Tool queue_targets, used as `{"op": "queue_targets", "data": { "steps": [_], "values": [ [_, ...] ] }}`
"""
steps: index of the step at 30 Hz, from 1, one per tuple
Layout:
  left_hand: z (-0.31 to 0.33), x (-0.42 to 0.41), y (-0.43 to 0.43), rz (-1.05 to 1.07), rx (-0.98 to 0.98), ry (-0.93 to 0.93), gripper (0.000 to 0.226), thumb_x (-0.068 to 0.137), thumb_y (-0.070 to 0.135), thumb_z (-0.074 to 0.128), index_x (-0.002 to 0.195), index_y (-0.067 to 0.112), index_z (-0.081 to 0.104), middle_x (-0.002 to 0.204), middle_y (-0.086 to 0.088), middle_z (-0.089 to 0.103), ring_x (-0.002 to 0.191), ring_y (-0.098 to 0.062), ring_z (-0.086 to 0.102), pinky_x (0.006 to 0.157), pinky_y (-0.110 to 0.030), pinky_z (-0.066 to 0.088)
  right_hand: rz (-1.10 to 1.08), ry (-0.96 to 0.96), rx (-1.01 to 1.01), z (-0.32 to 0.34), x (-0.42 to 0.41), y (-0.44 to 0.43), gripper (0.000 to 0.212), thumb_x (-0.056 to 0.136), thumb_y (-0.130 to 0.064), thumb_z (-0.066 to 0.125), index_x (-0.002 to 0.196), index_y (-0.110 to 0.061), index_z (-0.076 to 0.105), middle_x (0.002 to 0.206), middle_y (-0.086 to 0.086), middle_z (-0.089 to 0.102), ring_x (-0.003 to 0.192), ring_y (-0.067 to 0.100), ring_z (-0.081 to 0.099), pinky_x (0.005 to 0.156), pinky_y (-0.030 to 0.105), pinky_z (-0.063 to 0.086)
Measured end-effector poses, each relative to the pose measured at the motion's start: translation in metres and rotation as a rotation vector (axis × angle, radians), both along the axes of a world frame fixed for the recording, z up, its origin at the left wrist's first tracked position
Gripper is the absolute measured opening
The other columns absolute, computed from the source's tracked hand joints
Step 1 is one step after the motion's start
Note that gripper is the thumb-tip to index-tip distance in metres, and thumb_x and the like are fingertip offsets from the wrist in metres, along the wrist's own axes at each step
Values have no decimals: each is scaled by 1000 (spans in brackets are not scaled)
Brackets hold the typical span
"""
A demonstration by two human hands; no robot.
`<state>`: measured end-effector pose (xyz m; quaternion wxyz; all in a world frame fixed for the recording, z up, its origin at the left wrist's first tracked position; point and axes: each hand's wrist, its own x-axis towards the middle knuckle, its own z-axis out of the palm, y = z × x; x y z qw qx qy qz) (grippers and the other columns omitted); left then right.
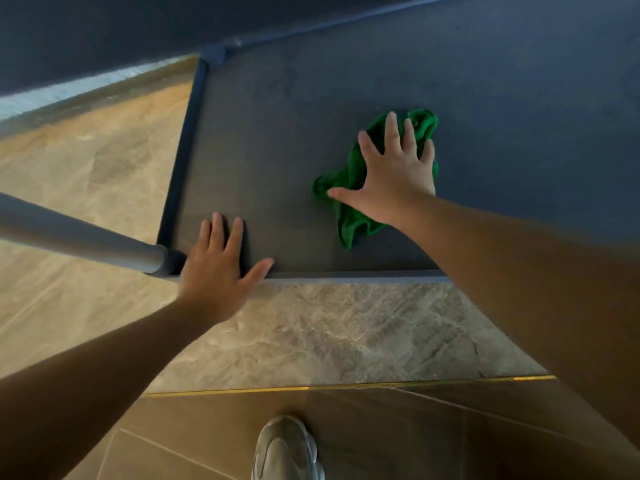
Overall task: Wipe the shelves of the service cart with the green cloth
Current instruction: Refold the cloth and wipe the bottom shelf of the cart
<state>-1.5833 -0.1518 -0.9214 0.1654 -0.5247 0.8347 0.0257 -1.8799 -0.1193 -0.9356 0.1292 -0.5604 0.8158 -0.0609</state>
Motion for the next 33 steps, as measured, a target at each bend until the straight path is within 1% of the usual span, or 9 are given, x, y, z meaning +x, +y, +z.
{"op": "queue_targets", "data": {
  "steps": [3, 6, 10, 16, 18, 21, 26, 29, 33],
  "values": [
    [-5, -1, 8, -10, -33, 17, 105, 84, 84, 9, 159, 11, 13, 165, -20, 9, 152, -37, 7, 120, -50, 22, -174, 2, -72, -2, 3, -25, 89, 86, -74, 45, 156, -22, 24, 166, 18, -3, 152, 40, -1, 120, 59, 10],
    [-5, -10, 8, -36, -26, 32, 109, 83, 84, 8, 158, 6, 15, 165, -22, 9, 152, -37, 7, 120, -51, 21, -277, -42, -66, 0, 15, -49, 79, 86, -67, 49, 148, -19, 38, 166, 20, 2, 150, 44, 5, 118, 58, 15],
    [-6, -15, 10, -63, -18, 35, 112, 82, 86, 4, 157, 3, 15, 164, -23, 9, 152, -37, 7, 119, -52, 21, 53, -38, -49, 6, 62, -57, 91, 78, -79, 51, 150, -25, 35, 166, 17, 6, 149, 44, 9, 117, 56, 17],
    [-11, -14, 8, -51, -51, 35, 114, 79, 87, 10, 157, 3, 17, 164, -21, 13, 151, -38, 12, 115, -59, 27, 501, -50, -129, 1, 86, -36, 54, 95, -57, 45, 141, -29, 49, 164, 8, 20, 148, 35, 18, 115, 53, 25],
    [-13, -12, 7, -46, -60, 46, 115, 78, 88, 10, 156, 4, 19, 164, -21, 14, 151, -39, 13, 113, -61, 29, 453, -40, -160, -2, 51, -29, 50, 95, -50, 48, 137, -26, 52, 161, 6, 28, 144, 32, 27, 112, 50, 31],
    [-17, -12, 6, -41, -67, 60, 114, 79, 88, 12, 156, 4, 19, 164, -21, 15, 150, -40, 14, 112, -62, 30, 191, -8, -160, 2, -44, -10, 47, 92, -46, 52, 133, -24, 56, 158, 3, 33, 141, 30, 33, 109, 47, 36],
    [-15, -14, 3, -57, -51, 27, 119, 77, 91, 4, 155, 3, 18, 163, -22, 15, 150, -40, 13, 112, -63, 29, -119, 116, -5, 12, -202, 72, 54, 95, -46, 50, 135, -12, 57, 158, 13, 34, 140, 39, 36, 113, 47, 31],
    [-7, -22, 0, -62, -4, -32, 128, 71, 95, 1, 153, -1, 22, 162, -23, 16, 150, -41, 14, 113, -63, 26, -55, 93, 18, 9, -223, 105, 70, 92, -57, 42, 139, -7, 54, 159, 20, 30, 143, 43, 30, 119, 49, 26],
    [4, -88, 16, -222, 86, -37, 132, 64, 96, 1, 157, 3, 12, 166, -19, -3, 153, -35, -4, 120, -58, 12, 71, 31, 27, 18, -183, 105, 50, 104, -35, 46, 144, -5, 48, 161, 16, 29, 149, 32, 19, 117, 28, 6]
  ]
}}
